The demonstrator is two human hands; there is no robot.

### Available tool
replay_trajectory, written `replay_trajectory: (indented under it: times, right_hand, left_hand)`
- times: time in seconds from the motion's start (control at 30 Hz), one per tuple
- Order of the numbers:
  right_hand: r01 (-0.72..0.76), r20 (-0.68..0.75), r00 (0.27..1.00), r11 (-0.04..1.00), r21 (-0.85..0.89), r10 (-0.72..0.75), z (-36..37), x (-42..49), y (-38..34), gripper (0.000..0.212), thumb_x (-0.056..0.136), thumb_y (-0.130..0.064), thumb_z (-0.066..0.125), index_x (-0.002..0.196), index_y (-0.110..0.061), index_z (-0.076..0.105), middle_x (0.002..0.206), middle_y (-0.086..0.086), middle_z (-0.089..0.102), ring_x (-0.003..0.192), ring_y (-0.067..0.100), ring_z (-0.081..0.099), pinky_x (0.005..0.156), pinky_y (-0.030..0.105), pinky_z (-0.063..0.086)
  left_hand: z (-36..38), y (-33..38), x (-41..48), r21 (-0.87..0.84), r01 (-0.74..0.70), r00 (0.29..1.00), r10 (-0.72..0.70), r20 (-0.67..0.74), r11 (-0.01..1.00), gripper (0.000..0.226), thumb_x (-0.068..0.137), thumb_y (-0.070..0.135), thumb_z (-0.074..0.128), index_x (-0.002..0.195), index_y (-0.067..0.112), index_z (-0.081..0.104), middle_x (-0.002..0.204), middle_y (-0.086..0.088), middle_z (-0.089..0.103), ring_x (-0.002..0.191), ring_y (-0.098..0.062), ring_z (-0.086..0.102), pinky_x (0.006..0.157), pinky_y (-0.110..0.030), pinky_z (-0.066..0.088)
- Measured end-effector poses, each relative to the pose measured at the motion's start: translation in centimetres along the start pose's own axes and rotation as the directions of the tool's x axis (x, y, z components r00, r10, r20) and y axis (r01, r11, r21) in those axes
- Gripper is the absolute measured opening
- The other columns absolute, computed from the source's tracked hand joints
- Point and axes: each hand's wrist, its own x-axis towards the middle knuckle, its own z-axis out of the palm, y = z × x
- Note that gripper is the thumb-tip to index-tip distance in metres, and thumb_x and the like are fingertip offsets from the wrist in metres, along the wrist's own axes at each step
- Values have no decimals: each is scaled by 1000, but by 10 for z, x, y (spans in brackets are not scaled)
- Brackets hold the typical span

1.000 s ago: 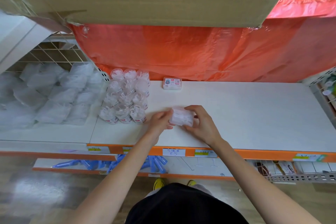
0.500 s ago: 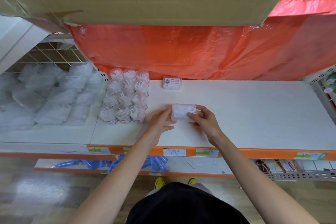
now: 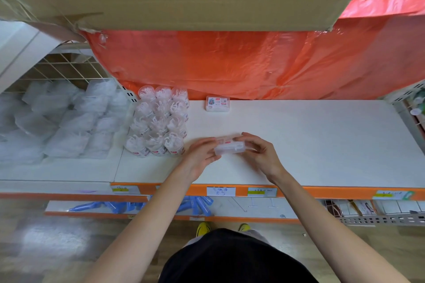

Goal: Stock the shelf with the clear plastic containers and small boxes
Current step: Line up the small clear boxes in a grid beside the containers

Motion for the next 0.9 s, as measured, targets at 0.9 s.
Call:
replay_trajectory:
  times: [0.9]
  right_hand:
    - [-388, 16, 921, 914, 117, 389, 19, 15, -2, 55, 87, -2, 70, 134, -10, 43, 114, 21, 66, 96, 23, 68, 80, 25, 56]
  left_hand:
    - [5, -13, -3, 205, -124, 992, 128, -8, 971, 35, 95, 11, 61, 129, 14, 55, 108, -1, 68, 92, -19, 66, 80, -31, 54]
